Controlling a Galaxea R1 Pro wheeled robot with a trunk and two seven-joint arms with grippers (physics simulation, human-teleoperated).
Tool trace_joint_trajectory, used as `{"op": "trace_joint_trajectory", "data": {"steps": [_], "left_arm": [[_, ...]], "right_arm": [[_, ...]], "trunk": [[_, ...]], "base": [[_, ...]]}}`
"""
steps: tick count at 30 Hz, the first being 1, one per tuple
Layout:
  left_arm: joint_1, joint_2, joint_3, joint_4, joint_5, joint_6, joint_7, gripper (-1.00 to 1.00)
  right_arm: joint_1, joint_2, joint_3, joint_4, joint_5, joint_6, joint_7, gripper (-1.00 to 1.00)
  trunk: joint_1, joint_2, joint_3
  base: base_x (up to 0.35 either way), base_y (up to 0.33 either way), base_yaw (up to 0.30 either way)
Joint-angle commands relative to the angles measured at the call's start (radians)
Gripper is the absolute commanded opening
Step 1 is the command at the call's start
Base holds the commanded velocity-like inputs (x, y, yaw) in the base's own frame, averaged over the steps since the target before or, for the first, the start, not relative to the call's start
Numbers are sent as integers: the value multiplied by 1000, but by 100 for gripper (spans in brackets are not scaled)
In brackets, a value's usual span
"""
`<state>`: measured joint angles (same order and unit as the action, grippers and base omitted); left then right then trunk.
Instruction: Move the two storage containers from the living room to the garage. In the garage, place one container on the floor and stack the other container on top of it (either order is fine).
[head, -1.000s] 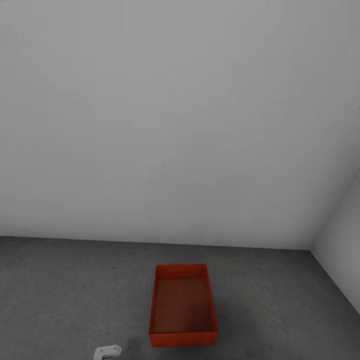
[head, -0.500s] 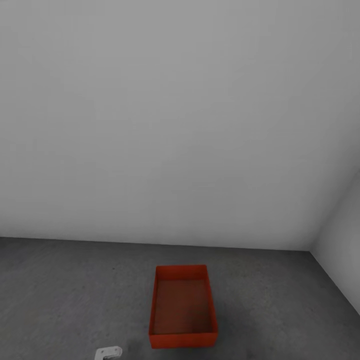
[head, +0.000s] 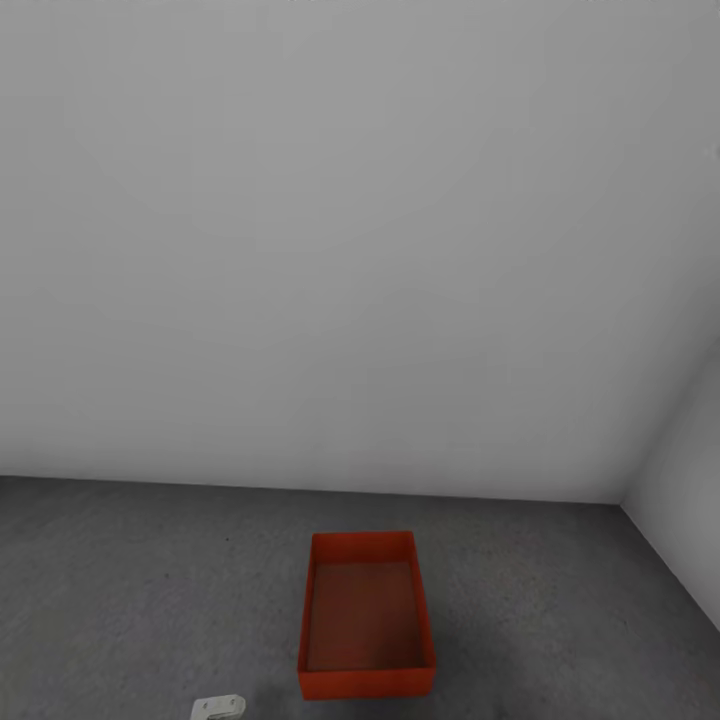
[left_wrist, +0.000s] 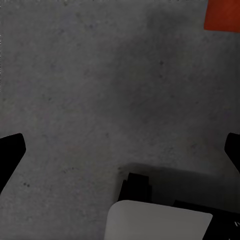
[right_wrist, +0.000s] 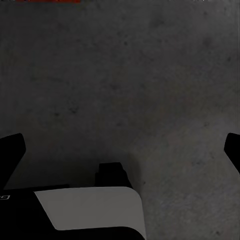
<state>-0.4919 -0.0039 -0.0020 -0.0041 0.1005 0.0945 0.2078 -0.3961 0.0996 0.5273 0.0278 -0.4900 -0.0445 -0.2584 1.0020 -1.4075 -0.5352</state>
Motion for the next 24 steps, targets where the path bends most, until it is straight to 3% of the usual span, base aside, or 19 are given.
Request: {"op": "trace_joint_trajectory", "data": {"steps": [1, 17, 24], "left_arm": [[-1, 0, -1, 0, 10, 2, 3, 100], [-1, -10, -1, 0, 10, 8, 4, 100], [-1, -12, -1, 0, 10, 13, 3, 100]], "right_arm": [[-1, 0, 8, 3, -10, -5, -1, 100], [-1, -4, 8, 3, -9, -5, 1, 100], [-1, -5, 8, 3, -9, -5, 1, 100]], "trunk": [[0, -1, 0], [0, -1, 4], [-27, 48, 26]], "base": [[0, 0, 0], [0, 0, 0], [0, 0, 0]]}}
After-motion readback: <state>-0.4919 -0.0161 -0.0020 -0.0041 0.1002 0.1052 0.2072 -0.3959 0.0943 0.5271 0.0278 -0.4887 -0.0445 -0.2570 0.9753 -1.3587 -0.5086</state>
